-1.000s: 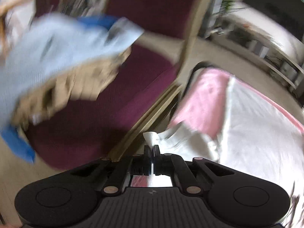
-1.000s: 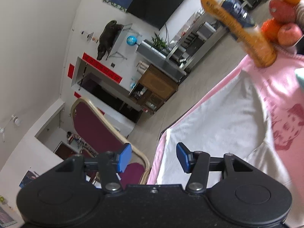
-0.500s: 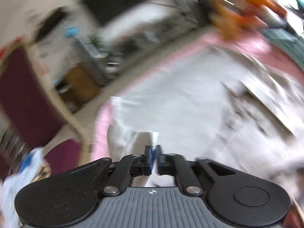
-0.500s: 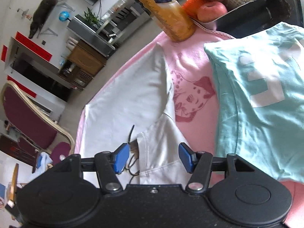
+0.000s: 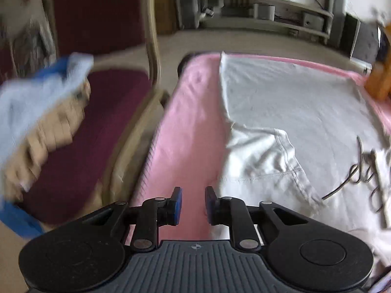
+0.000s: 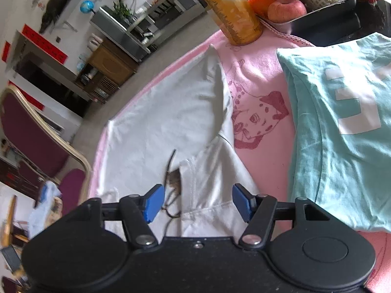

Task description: Fold clothes

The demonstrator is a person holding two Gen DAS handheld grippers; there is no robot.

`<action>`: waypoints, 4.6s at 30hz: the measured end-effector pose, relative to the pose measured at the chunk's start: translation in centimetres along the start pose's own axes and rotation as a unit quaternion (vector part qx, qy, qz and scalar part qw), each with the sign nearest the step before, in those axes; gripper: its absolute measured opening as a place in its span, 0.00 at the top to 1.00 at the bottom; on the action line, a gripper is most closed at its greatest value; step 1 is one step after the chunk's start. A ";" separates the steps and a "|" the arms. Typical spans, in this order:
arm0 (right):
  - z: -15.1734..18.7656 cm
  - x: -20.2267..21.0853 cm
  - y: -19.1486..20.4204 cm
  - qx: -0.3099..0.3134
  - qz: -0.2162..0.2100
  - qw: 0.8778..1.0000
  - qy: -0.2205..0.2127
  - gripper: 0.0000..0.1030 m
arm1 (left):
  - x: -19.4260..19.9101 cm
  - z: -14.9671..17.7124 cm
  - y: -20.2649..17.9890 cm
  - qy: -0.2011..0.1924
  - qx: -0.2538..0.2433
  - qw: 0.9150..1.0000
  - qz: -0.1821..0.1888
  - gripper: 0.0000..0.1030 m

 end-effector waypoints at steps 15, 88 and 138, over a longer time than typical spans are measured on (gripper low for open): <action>1.6 -1.8 0.1 0.029 0.050 0.997 0.051 0.48 | -2.7 3.8 1.6 0.108 0.027 0.993 -0.028 0.74; 4.0 -2.6 -0.5 0.102 0.154 0.980 0.068 0.69 | -3.0 3.8 -2.8 0.082 -0.007 0.996 0.034 0.67; -1.1 -5.0 1.6 0.062 0.090 0.994 -0.008 0.82 | -6.8 -2.0 -6.6 0.076 0.006 0.994 0.078 0.59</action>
Point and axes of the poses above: each gripper's, at about its wrist camera, not at the fingertips, and x roughly against the way its jaws point, y to its left, z to its underside, the point moved 7 cm from there along -x, roughly the way its jaws point, and after that the axes turned 11 degrees about x, right-handed, at the moved point
